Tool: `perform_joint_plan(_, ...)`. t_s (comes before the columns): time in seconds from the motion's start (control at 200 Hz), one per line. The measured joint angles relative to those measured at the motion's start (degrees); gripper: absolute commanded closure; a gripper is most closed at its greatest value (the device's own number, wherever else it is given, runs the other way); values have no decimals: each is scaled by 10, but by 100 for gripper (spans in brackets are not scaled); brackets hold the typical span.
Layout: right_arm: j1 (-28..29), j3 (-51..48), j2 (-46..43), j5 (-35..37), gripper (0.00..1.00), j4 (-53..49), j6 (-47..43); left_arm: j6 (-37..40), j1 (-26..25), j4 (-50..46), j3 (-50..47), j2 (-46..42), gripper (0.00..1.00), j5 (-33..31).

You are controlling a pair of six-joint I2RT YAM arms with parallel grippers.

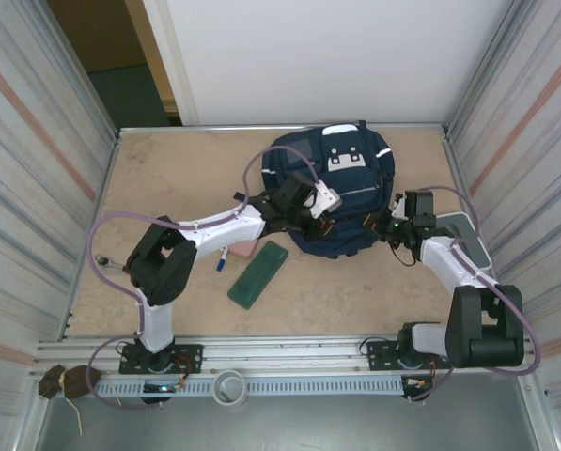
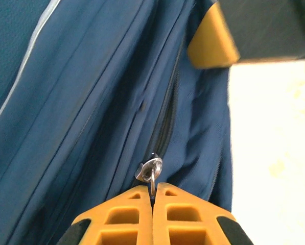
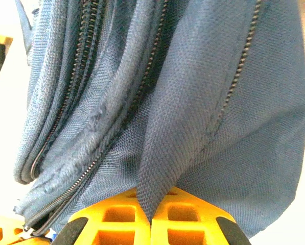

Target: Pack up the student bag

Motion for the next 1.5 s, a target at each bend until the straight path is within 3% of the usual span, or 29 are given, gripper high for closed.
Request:
perform_joint_plan(0.431,-28,-21,-47,10,100,5,-3,13,83,10,-93,-66,100,4)
perform_joint_plan(0.591,-49,10,-28,-1,100,-43,-42,23,126,9,-101,-68,100,-4)
perform_joint_plan(0.711,-55,54,12,-16,100,-82,-71,26,130,10,-101,-70,100,3)
perform_joint_plan(0.812,-61,90,47,-21,89,-109,-86,26,127,9,-97,-71,100,7)
perform_joint_plan(0.932,-75,126,64,-19,65,-136,-107,25,111,8,-82,-71,100,7)
perform_joint_plan(1.182,-87,143,-8,1,39,-159,-108,17,71,4,-45,-67,100,1)
perform_joint_plan(1.267,-65,131,-35,2,31,-149,-97,17,61,3,-43,-64,100,1)
perform_joint_plan(1.503,53,94,-16,36,22,-109,-46,17,50,-2,-40,-58,100,0)
